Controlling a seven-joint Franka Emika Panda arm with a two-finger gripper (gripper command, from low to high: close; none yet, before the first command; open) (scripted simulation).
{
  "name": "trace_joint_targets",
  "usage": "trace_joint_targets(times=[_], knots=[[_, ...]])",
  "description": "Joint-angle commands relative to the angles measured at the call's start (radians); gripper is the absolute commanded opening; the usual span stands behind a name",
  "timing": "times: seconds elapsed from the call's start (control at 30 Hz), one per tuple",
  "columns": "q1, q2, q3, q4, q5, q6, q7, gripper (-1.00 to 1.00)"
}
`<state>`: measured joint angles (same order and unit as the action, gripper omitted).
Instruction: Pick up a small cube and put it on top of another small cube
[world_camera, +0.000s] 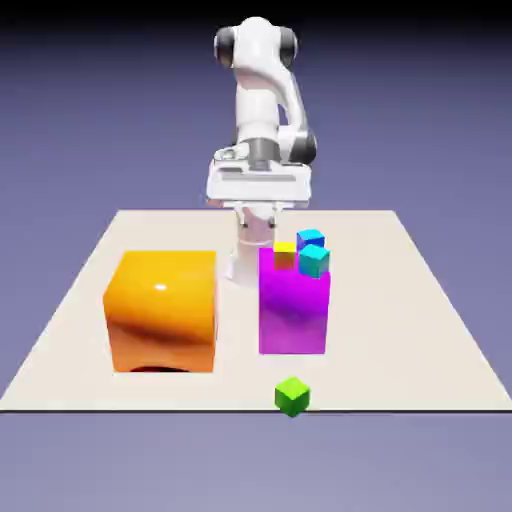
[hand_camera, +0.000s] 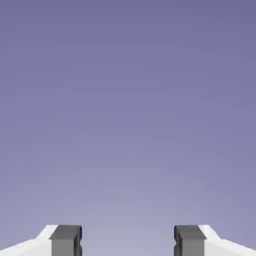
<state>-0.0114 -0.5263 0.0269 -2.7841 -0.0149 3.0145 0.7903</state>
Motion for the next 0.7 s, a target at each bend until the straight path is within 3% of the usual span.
trace_joint_targets(times=[0.0, 0.67], knots=[[-0.019, 0.036, 0.022, 0.021, -0.012, -0.019, 0.041, 0.00], [-0.408, 0.761, 0.469, 0.450, -0.260, -0.392, 0.859, 0.00]])
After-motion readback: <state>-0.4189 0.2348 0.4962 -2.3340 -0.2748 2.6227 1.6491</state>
